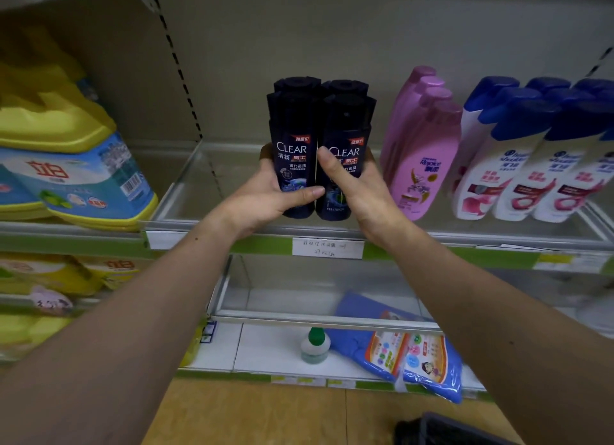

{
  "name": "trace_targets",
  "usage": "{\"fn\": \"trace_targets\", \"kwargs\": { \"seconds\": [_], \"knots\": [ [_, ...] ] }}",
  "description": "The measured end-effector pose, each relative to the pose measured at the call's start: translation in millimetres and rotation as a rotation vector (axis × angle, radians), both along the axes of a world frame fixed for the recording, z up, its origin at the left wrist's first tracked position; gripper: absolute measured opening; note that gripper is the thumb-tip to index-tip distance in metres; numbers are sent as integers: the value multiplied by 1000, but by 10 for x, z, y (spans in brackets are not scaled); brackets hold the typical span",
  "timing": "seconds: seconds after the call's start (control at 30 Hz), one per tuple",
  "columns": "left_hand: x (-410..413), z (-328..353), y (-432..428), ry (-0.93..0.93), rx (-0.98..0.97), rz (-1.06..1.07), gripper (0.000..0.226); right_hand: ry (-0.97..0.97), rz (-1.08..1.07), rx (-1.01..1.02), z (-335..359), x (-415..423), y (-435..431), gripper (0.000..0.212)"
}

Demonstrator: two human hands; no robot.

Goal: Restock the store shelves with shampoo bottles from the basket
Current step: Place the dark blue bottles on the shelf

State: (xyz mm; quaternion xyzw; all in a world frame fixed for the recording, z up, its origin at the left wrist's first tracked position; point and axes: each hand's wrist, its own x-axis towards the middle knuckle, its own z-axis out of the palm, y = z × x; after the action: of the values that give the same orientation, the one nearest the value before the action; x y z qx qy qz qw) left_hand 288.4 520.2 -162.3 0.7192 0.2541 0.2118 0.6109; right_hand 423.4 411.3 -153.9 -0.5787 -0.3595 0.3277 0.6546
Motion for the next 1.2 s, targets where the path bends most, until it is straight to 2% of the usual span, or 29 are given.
{"fn": "trace_targets", "kwargs": {
  "seconds": [0.1, 0.23, 0.3, 0.37, 0.43, 0.5, 0.53, 0.6, 0.77, 0.9, 1.03, 1.2],
  "knots": [
    [-23, 14, -88, 9, 70, 43, 100, -32, -15, -3, 6, -20, -61, 64],
    [-163, 32, -224, 49, 187, 154, 126, -114, -127, -78, 16, -88, -228, 104],
    [-232, 30, -418, 68, 244, 272, 123, -156, -173, -98, 26, -151, -376, 105],
    [-262, -4, -739, -22, 260, 447, 97, -172, -219, -71, 27, -231, -605, 89],
    [-256, -47, -1107, -173, 292, 614, 58, -204, -288, -16, 10, -290, -867, 62],
    [-217, -128, -1442, -245, 287, 665, 24, -167, -321, 37, -53, -309, -1101, 35],
    [-177, -180, -1599, -243, 273, 654, 16, -104, -314, 53, -108, -294, -1195, 33],
    [-75, -307, -1942, -212, 196, 609, 18, -11, -269, 40, -206, -247, -1417, 39],
    [281, -703, -2707, -15, 39, 385, 36, 32, -235, -125, -514, 62, -2175, 42],
    [624, -1040, -3203, 81, -27, 265, 36, 6, -295, -258, -902, 467, -2876, 44],
    [921, -1402, -3658, 150, -70, 180, 37, 68, -350, -368, -1330, 724, -3530, 49],
    [1171, -2017, -4138, 330, -166, 29, 32, 189, -346, -496, -1900, 821, -4212, 38]
  ]
}}
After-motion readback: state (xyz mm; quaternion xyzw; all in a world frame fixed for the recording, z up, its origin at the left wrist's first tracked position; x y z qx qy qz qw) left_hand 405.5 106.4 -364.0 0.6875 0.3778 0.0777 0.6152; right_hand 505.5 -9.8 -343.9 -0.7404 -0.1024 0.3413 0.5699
